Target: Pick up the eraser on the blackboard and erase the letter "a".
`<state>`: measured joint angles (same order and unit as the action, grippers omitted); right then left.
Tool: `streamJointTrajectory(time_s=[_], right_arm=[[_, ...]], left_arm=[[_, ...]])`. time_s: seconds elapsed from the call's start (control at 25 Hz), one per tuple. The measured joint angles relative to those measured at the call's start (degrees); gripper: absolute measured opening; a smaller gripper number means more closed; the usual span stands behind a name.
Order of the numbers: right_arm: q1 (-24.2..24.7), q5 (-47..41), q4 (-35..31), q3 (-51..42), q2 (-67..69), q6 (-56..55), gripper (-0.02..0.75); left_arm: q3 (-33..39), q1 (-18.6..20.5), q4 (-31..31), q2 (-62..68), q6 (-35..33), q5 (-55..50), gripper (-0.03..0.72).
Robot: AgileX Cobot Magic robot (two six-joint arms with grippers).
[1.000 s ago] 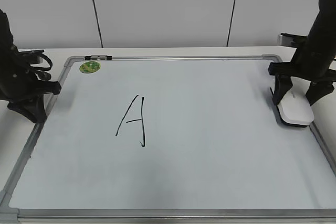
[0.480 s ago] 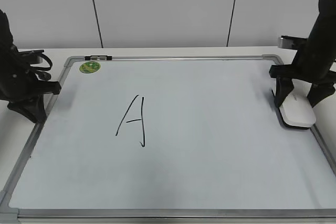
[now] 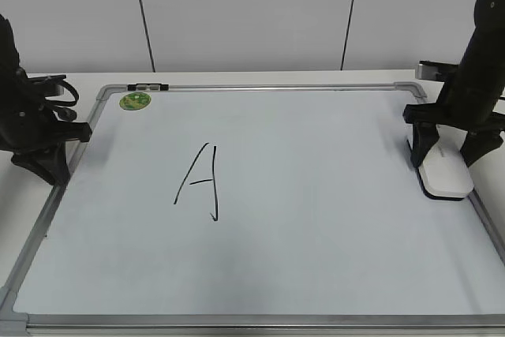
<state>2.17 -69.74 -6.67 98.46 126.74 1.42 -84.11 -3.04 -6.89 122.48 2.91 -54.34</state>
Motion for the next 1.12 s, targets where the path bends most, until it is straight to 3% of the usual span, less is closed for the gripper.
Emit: streamJointTrajectory(time_s=[0.2, 0.56, 0.68, 0.88, 1.0, 1.12], right_arm=[[0.0, 0.0, 0.4, 0.4, 0.1, 0.0, 0.658], [0.5, 0.0, 0.8, 6.3, -1.9, 0.0, 0.671], [0.5, 0.0, 0.8, 6.5, -3.5, 0.0, 0.670], [0.5, -0.1, 0.5, 6.5, -5.0, 0.0, 0.668], [0.5, -0.1, -0.9, 6.5, -6.1, 0.0, 0.659], [0.5, -0.1, -2.6, 6.5, -8.3, 0.0, 0.615]], left_arm=[[0.0, 0.0, 0.0, 0.0, 0.0, 0.0, 0.055], [-0.7, 0.0, -0.1, 0.2, 0.0, -0.7, 0.076], [-2.6, 0.0, 1.0, 0.4, 0.0, -2.8, 0.181], [-7.3, 0.0, 6.9, -1.0, 3.0, -7.3, 0.461], [-9.2, 0.0, 8.7, -3.6, 4.1, -10.1, 0.543], [-9.8, -0.1, 8.8, -7.2, 4.2, -12.8, 0.559]])
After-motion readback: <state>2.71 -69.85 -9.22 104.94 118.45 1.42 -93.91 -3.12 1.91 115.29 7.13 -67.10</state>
